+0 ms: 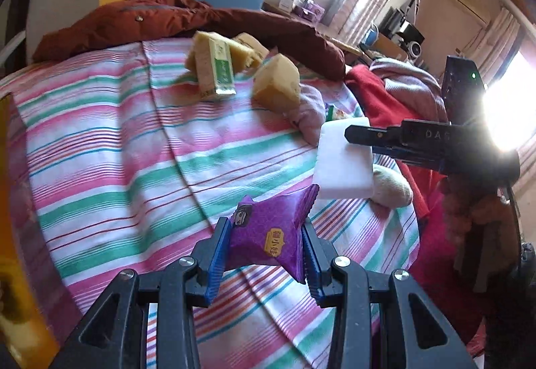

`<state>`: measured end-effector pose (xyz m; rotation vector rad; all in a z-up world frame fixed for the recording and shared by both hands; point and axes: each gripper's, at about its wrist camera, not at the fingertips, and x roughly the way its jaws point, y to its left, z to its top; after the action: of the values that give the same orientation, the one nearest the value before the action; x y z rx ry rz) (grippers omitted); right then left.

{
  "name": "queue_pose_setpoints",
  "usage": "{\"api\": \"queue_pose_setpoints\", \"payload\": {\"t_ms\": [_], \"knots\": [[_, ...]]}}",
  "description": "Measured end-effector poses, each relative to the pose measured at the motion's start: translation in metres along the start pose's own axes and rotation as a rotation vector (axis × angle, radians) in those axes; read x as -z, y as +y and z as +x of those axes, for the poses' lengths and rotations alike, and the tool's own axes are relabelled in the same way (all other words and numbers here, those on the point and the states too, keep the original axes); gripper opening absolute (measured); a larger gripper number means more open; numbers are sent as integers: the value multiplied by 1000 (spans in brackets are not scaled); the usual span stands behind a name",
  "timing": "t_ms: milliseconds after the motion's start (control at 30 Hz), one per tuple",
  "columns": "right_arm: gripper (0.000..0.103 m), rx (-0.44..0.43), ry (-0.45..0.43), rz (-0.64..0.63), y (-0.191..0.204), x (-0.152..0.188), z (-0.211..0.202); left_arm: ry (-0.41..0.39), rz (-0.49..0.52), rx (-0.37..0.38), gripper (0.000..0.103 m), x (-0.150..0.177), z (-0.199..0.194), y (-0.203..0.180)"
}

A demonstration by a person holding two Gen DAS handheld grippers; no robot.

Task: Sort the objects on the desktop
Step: 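Grasp the white block with the right gripper while the left gripper holds the packet, then place the purple packet and white block into the gold tray, open both grippers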

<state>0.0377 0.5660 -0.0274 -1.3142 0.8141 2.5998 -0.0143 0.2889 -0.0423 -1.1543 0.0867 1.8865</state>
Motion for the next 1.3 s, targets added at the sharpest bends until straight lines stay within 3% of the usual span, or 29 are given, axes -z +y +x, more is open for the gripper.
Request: {"api": "queue_pose_setpoints", "payload": {"t_ms": [233, 433, 733, 900, 1000, 1100, 1233, 1300], "knots": [[30, -79, -14, -78, 49, 11, -4, -77, -45, -48, 40, 4, -45, 19], [30, -185, 1, -187, 115, 24, -1, -157, -131, -122, 40, 6, -90, 53], [30, -336, 49, -355, 228, 41, 20, -282, -272, -348, 41, 3, -166, 128], [30, -325, 75, -440, 279, 48, 42, -283, -364, -472, 41, 3, -187, 177], [30, -309, 83, -473, 303, 48, 55, -258, -417, -510, 45, 2, -189, 201], [34, -322, 81, -501, 324, 46, 63, -248, -451, -535, 50, 7, -190, 213], [63, -318, 78, -513, 341, 48, 67, -244, -463, -534, 57, 13, -189, 213], [63, -322, 81, -517, 344, 49, 69, -246, -474, -537, 58, 20, -191, 212]]}}
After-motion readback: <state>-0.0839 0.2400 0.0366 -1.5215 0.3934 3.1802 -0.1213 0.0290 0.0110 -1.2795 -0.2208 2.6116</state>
